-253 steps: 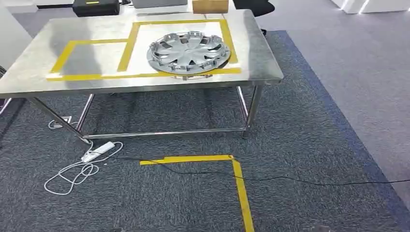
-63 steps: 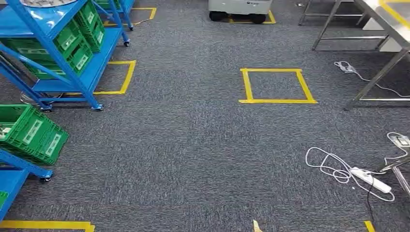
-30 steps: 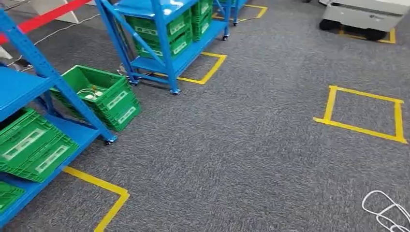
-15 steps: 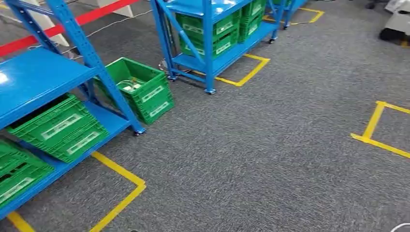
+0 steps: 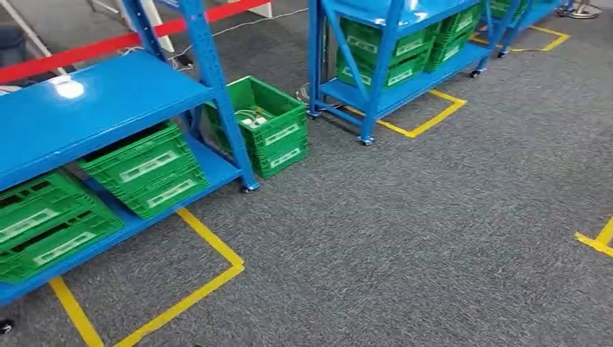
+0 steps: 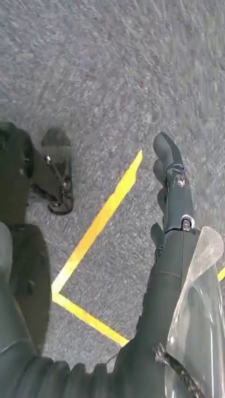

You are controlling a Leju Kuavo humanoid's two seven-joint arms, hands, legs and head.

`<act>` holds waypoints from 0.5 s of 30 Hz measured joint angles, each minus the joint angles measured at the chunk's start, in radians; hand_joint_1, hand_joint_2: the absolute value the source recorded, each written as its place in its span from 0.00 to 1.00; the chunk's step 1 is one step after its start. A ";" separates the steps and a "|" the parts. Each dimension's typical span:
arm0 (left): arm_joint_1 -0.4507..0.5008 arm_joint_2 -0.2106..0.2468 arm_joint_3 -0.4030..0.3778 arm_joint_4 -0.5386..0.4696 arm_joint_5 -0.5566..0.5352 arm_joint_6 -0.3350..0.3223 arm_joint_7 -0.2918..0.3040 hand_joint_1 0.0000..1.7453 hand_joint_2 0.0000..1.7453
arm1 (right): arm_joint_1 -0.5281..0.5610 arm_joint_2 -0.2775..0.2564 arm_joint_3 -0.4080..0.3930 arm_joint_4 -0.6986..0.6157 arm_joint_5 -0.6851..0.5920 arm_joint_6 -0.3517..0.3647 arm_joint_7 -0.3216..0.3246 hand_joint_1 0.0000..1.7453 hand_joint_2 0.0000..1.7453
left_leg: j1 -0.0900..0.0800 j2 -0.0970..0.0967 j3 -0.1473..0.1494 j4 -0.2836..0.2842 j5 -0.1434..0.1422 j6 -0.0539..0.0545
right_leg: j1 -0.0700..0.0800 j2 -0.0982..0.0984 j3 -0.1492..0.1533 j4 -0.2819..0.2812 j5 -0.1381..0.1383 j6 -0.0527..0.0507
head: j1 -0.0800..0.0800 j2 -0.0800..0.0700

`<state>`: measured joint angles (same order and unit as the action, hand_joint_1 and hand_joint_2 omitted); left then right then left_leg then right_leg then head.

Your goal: Take the parts from the cabinet and place them on the table.

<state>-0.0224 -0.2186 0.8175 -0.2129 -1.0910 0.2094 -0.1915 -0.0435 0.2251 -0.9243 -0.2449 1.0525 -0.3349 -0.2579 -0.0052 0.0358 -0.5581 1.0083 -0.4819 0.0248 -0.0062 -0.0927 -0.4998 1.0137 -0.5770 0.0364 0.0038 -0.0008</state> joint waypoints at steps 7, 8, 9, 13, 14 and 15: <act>-0.005 -0.001 0.009 0.000 0.001 -0.002 -0.005 0.00 0.00 | 0.002 0.000 -0.002 0.000 -0.002 0.000 -0.002 0.00 1.00 | 0.005 -0.092 0.002 0.002 0.000 0.006 | -0.009 0.093 -0.131 0.196 -0.014 0.012 | 0.010 0.000; -0.005 -0.001 0.010 0.000 0.000 -0.002 -0.006 0.00 0.00 | 0.001 0.000 -0.002 0.000 -0.002 0.000 -0.003 0.00 1.00 | 0.006 -0.106 0.004 0.004 -0.002 0.003 | -0.011 0.106 -0.094 0.106 0.038 0.012 | 0.009 0.000; -0.006 -0.001 0.010 0.000 0.000 -0.002 -0.007 0.00 0.00 | 0.001 0.000 -0.002 0.000 -0.002 0.000 -0.004 0.00 1.00 | 0.007 -0.115 0.003 0.008 -0.005 -0.002 | -0.017 0.145 -0.062 0.027 0.068 0.012 | 0.011 0.000; -0.006 0.000 0.012 0.000 0.000 -0.002 -0.007 0.00 0.00 | 0.002 0.000 -0.002 0.001 0.001 0.000 -0.002 0.00 1.00 | 0.011 -0.158 -0.015 0.011 0.002 -0.029 | -0.014 0.169 -0.041 0.006 0.045 -0.012 | 0.011 0.000; -0.005 0.000 0.013 0.000 0.000 -0.002 -0.007 0.00 0.00 | 0.002 0.000 -0.002 0.001 0.002 0.001 0.000 0.00 1.00 | 0.010 -0.169 -0.018 0.013 0.001 -0.034 | -0.020 0.155 -0.039 -0.001 0.050 -0.021 | 0.012 0.000; -0.004 0.001 0.014 0.000 -0.001 -0.002 -0.006 0.00 0.00 | 0.001 0.000 -0.002 0.001 0.004 0.002 0.000 0.00 1.00 | 0.008 -0.140 -0.020 0.026 -0.010 -0.037 | -0.021 0.138 -0.035 -0.006 0.052 -0.028 | 0.010 0.000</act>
<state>-0.0260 -0.2178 0.8312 -0.2129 -1.0918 0.2071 -0.1980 -0.0429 0.2247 -0.9266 -0.2438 1.0563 -0.3327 -0.2575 0.0028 -0.1040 -0.5784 1.0345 -0.4922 -0.0124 -0.0275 0.0449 -0.5346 1.0082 -0.5246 0.0085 0.0136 -0.0008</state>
